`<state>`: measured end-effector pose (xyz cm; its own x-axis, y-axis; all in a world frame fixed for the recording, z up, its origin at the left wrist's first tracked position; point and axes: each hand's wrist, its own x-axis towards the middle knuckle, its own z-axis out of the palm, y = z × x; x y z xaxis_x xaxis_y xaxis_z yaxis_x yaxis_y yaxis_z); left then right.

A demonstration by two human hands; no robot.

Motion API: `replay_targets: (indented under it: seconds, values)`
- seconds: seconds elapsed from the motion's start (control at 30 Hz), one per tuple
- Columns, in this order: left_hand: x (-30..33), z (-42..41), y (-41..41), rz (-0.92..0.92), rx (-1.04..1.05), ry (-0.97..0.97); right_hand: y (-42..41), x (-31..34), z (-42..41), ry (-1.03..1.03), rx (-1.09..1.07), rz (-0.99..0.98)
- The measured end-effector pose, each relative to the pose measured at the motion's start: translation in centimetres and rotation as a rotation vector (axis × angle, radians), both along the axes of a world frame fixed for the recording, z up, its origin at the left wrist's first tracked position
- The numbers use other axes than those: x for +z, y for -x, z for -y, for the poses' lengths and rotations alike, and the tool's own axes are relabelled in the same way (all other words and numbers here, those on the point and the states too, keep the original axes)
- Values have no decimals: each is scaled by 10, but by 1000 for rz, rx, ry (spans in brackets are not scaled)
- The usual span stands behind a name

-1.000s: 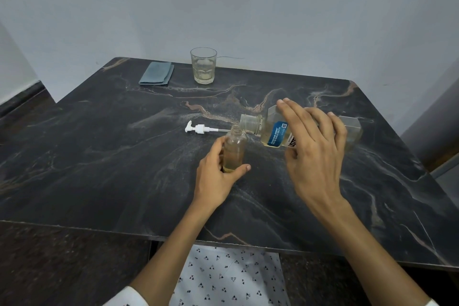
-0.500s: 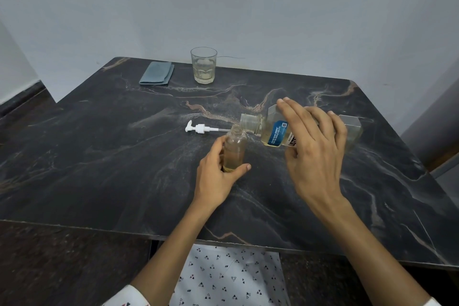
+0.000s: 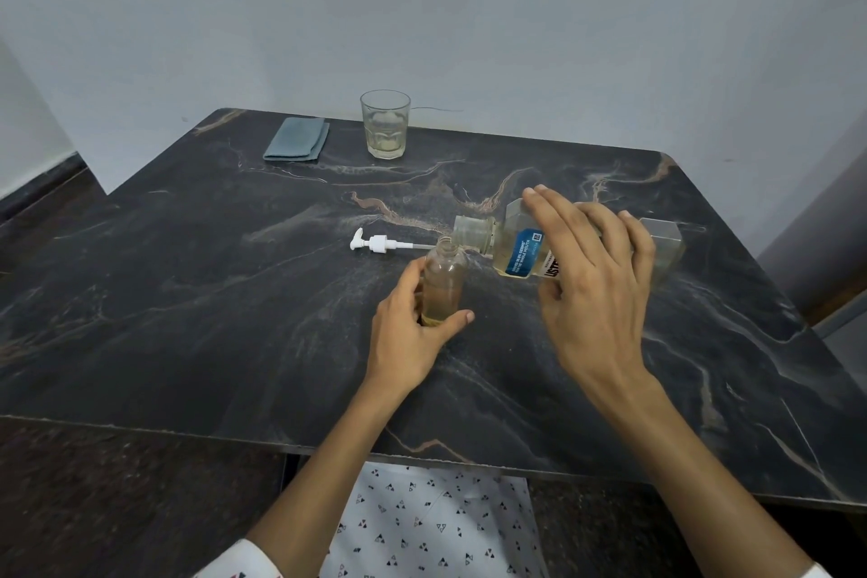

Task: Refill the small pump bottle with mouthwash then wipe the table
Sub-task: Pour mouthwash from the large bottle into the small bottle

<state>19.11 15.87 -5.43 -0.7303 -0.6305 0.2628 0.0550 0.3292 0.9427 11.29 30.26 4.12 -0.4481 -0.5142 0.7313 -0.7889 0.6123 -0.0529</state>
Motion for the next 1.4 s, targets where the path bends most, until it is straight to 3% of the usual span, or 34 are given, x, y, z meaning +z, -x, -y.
replay_targets:
  seconds: [1.4]
  values:
    - [0,0,0,-2,-2,24,0,0,0,2,0,-3]
